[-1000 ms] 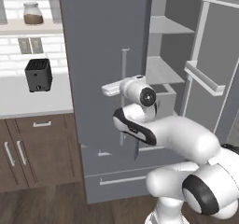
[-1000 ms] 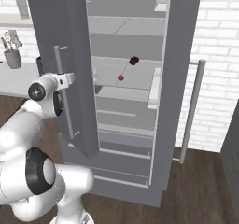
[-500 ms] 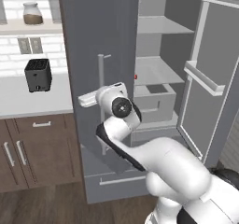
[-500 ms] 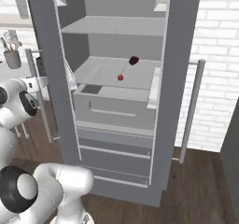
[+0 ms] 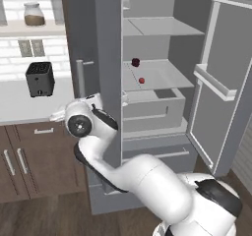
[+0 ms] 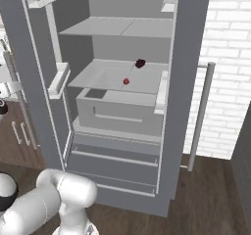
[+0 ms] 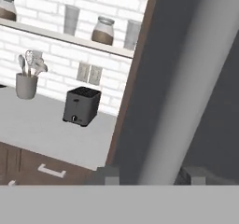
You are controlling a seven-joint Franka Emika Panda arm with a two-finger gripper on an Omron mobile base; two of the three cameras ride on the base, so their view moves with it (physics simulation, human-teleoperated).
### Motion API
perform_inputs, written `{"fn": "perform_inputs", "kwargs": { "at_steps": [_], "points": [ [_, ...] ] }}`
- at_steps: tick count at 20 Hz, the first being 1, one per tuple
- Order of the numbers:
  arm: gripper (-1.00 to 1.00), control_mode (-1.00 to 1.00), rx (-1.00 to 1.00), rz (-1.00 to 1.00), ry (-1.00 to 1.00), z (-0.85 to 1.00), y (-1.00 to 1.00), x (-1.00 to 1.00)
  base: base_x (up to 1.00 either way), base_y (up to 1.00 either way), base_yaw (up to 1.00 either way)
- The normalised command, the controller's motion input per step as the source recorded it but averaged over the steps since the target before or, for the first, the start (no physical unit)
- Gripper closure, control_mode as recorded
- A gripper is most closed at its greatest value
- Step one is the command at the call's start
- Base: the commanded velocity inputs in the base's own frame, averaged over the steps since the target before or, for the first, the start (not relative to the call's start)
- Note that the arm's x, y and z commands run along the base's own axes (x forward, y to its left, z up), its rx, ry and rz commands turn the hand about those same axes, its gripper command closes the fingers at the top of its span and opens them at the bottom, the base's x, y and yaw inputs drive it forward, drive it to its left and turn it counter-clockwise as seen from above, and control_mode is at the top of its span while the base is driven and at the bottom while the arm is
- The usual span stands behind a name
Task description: Take the strawberry from the fridge and place it on top of the pancake, located on the dining counter.
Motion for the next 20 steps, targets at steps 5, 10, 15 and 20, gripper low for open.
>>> {"fn": "perform_inputs", "kwargs": {
  "at_steps": [5,10,15,20],
  "points": [
    [1.0,-1.0,-0.05,-0.03,-0.05,-0.31,1.0,0.1,0.0,0.0,0.0],
    [1.0,-1.0,0.02,0.0,-0.02,-0.22,0.98,0.05,0.0,0.0,0.0],
    [-1.0,-1.0,0.03,0.0,0.01,0.4,0.0,-0.75,0.0,0.0,0.0],
    [-1.0,-1.0,0.0,-0.02,0.08,0.51,-0.7,-0.84,0.0,0.0,0.0]
  ]
}}
